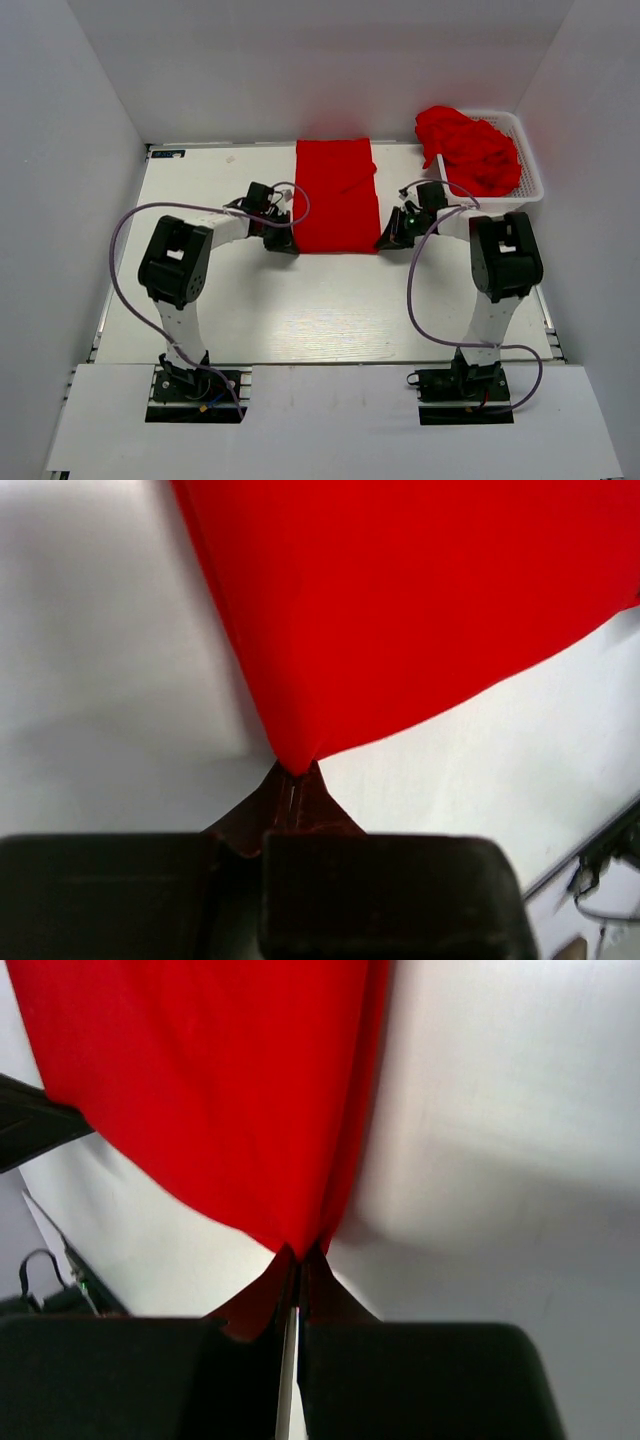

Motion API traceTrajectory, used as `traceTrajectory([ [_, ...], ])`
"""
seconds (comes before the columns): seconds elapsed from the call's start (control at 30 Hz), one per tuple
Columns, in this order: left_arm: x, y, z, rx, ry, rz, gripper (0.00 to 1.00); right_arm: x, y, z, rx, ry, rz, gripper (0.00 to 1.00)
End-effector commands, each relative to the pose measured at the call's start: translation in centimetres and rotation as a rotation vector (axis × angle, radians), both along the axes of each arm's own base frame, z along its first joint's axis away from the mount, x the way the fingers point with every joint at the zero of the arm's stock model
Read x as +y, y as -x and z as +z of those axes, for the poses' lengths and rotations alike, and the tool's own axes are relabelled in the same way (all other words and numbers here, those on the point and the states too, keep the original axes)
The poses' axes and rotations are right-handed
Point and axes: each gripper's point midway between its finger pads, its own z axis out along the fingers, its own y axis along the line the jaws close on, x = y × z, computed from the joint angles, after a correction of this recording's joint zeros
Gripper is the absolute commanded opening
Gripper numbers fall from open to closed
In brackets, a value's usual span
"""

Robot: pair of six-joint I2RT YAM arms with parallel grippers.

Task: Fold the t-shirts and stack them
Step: Grab one side of the 2/3 rectangular tshirt with both arms, then fold the long partially folded tshirt into a neat square

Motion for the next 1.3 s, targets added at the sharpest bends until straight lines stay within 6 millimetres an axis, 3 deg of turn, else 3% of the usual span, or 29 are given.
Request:
traceTrajectory([
  [0.0,0.4,3.3,2.2,0.000,0.009,-0.005,0.00,-0.1,3.0,3.0,-0.042,-0.011,0.032,0.00],
  [0.03,0.3,4.0,4.0,-0.034,0.015,-0.003,0.00,-0.2,4.1,3.9,-0.054,-0.012,0.048,0.00],
  [0.07,0.9,5.6,3.7,-0.001,0.006,0.004,0.00,-0.2,4.9,4.8,-0.068,-0.016,0.052,0.00],
  [0.1,0.9,6.6,4.1,-0.002,0.007,-0.008,0.00,-0.7,7.2,3.5,-0.013,-0.005,0.054,0.00],
  [0.3,0.8,13.4,8.3,0.063,0.067,-0.056,0.00,-1.8,14.8,5.9,0.068,0.020,0.092,0.00],
  [0.4,0.8,14.0,11.5,0.034,0.086,-0.059,0.00,-2.4,15.5,8.9,0.026,0.029,0.086,0.00],
  [0.43,0.5,13.4,13.1,-0.001,0.102,-0.060,0.00,-2.3,15.5,9.7,0.020,0.030,0.089,0.00],
  [0.5,0.4,12.4,14.3,-0.048,0.086,-0.046,0.00,-2.2,15.1,10.6,0.002,0.019,0.095,0.00],
  [0.53,0.1,11.3,15.7,-0.100,0.094,-0.036,0.00,-1.9,13.8,12.0,-0.056,0.005,0.099,0.00],
  [0.57,0.2,10.5,16.3,-0.134,0.085,-0.018,0.00,-1.6,13.4,12.0,-0.047,-0.005,0.108,0.00],
  [0.63,0.7,8.0,17.3,-0.211,0.058,0.041,0.00,-1.3,11.1,14.1,-0.109,-0.005,0.103,0.00],
  [0.67,0.8,7.2,17.0,-0.201,0.051,0.053,0.00,-1.2,10.3,13.2,-0.076,0.000,0.099,0.00],
  [0.73,1.0,4.7,18.1,-0.252,0.028,0.132,0.00,-0.7,7.9,15.2,-0.137,-0.021,0.083,0.00],
  [0.87,1.9,-0.3,19.3,-0.327,-0.038,0.276,0.00,-0.4,3.4,15.9,-0.167,-0.010,0.037,0.00],
  [0.97,2.3,-3.2,18.8,-0.356,-0.062,0.327,0.00,-0.7,0.9,15.4,-0.153,0.005,0.019,0.00],
  [1.0,2.6,-4.7,19.7,-0.382,-0.056,0.353,0.00,-0.8,0.4,15.5,-0.157,0.004,0.022,0.00],
  [1.03,2.3,-5.6,18.3,-0.355,-0.074,0.350,0.00,-0.8,-0.6,15.2,-0.143,-0.002,0.019,0.00],
  [1.13,1.8,-8.0,18.6,-0.361,-0.047,0.339,0.00,-0.8,-2.6,16.7,-0.188,-0.017,0.009,0.00],
  [1.17,1.7,-8.8,17.1,-0.330,-0.050,0.322,0.00,-1.0,-3.7,16.5,-0.190,-0.019,-0.004,0.00],
  [1.27,1.3,-11.2,18.2,-0.359,-0.008,0.310,0.00,-1.3,-5.3,16.6,-0.197,-0.019,-0.021,0.00],
])
